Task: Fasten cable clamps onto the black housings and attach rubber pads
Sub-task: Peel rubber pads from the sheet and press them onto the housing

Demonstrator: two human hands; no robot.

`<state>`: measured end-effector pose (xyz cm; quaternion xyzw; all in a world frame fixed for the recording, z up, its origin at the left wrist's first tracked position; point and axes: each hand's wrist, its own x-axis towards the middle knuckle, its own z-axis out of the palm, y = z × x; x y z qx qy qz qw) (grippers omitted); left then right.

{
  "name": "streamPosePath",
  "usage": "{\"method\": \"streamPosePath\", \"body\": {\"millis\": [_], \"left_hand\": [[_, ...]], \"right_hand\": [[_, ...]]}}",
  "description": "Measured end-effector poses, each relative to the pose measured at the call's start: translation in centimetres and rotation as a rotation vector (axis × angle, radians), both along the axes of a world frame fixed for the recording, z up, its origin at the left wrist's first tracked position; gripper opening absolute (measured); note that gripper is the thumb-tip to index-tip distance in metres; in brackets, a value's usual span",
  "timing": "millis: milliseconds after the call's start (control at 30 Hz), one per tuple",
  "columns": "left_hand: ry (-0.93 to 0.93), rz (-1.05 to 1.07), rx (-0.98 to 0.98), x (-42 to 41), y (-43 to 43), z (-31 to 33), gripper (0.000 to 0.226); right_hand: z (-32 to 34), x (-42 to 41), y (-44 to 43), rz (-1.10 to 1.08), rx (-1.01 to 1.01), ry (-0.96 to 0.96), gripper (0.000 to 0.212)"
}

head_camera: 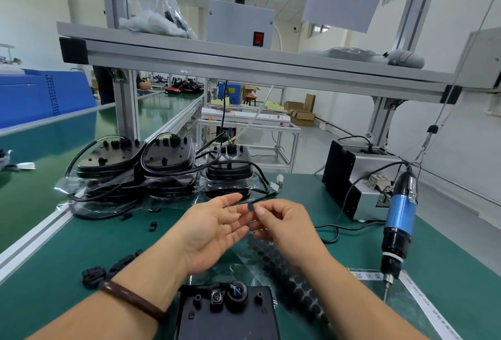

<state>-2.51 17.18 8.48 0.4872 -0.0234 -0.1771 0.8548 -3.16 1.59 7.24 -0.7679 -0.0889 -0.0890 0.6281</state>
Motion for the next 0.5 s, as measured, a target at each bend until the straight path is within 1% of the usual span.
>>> {"method": "streamPosePath", "body": {"millis": [100, 233, 400, 500], "left_hand": [[-0.027, -0.002, 0.035, -0.03, -0.07, 0.06, 0.041], [-0.062, -0.002, 0.099, -0.2, -0.18, 0.08, 0.045], [-0.094, -0.01, 0.164, -0.39, -0.33, 0.37, 0.046], [-0.092, -0.003, 0.186, -0.46, -0.39, 0.42, 0.046]], "right_hand": [[-0.02, 0.06, -0.09, -0.003, 0.034, 0.028, 0.017], [0.02, 0.11, -0.18, -0.003, 0.03, 0.031, 0.015], [0.35, -0.13, -0.26, -0.021, -0.02, 0.016, 0.014], [0.53, -0.28, -0.25, -0.051, -0.094, -0.005, 0.012]]}}
